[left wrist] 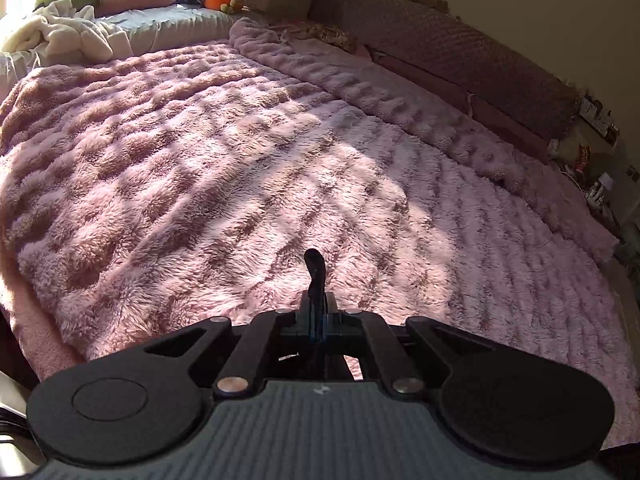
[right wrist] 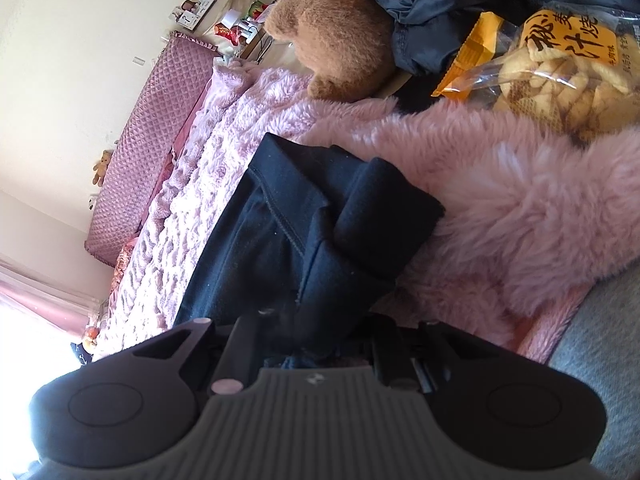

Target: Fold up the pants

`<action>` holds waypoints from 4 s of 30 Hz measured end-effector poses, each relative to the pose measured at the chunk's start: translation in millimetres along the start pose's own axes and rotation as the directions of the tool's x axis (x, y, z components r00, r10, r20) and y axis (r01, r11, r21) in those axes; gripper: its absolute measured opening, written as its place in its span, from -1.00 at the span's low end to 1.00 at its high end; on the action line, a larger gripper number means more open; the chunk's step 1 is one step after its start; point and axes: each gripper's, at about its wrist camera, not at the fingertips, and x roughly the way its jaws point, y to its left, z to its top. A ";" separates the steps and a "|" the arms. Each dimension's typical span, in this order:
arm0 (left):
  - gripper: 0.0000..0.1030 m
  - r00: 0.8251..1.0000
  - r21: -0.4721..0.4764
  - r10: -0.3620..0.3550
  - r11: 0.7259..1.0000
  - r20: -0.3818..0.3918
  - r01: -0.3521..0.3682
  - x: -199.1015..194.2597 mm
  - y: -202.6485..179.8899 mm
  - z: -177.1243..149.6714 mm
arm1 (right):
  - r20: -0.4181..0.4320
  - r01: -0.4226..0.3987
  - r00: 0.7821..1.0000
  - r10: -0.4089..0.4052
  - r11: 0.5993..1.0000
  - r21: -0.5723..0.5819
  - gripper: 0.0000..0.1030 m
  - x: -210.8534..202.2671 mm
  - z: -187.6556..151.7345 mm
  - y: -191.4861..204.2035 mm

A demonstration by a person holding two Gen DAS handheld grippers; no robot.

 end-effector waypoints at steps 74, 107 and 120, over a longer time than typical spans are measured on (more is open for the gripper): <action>-0.95 0.823 0.074 -0.544 0.825 -0.166 0.560 -78.8 -343.8 -143.7 | 0.001 0.095 0.993 -0.118 0.792 -0.603 -1.00 -5.5 -82.6 119.5; -0.19 0.502 0.158 -0.640 0.516 -0.581 0.842 -39.7 -592.2 -382.3 | 0.305 0.047 0.950 -0.067 0.996 0.070 -0.99 -78.0 -32.7 -14.9; 0.11 0.887 0.445 -0.434 0.771 -0.159 0.457 -85.9 -447.8 -251.0 | 0.245 -0.173 0.957 0.153 0.983 0.062 -0.28 -71.1 -25.8 -14.6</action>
